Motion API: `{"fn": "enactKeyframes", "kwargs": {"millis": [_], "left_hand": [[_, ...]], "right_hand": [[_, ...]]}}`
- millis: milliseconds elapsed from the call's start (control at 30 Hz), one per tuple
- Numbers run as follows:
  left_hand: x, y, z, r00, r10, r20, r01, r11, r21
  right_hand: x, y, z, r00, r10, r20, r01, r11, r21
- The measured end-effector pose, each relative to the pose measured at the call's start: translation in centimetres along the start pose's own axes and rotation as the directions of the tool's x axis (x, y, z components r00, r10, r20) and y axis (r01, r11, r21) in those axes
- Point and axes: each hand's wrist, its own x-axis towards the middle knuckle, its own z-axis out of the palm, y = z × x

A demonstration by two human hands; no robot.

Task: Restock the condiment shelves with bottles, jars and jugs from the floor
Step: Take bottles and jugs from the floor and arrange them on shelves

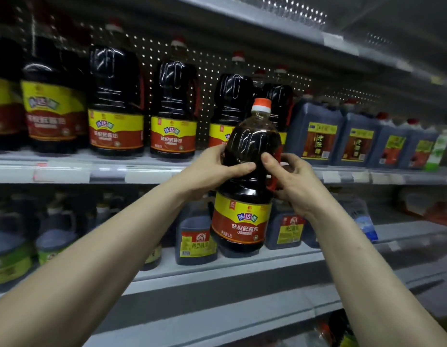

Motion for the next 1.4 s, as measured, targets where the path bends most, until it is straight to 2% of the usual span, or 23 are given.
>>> {"fn": "enactKeyframes", "kwargs": {"millis": [300, 600, 900, 1400], "left_hand": [[5.2, 3.6, 1.0, 0.975, 0.076, -0.210, -0.076, 0.997, 0.010], [8.5, 7.7, 1.2, 0.911, 0.211, -0.354, -0.169, 0.975, 0.144], [11.1, 7.3, 0.0, 0.890, 0.243, -0.385, -0.153, 0.956, 0.249], [13.7, 4.1, -2.9, 0.880, 0.272, -0.390, -0.178, 0.949, 0.261]], "right_hand": [[7.6, -2.9, -3.1, 0.984, -0.139, 0.108, 0.133, 0.989, 0.058], [13.2, -5.9, -4.4, 0.952, -0.254, 0.169, 0.233, 0.963, 0.132], [16.1, -6.1, -4.0, 0.942, -0.255, 0.219, 0.220, 0.960, 0.170], [19.1, -4.5, -2.1, 0.937, -0.271, 0.221, 0.223, 0.950, 0.220]]}}
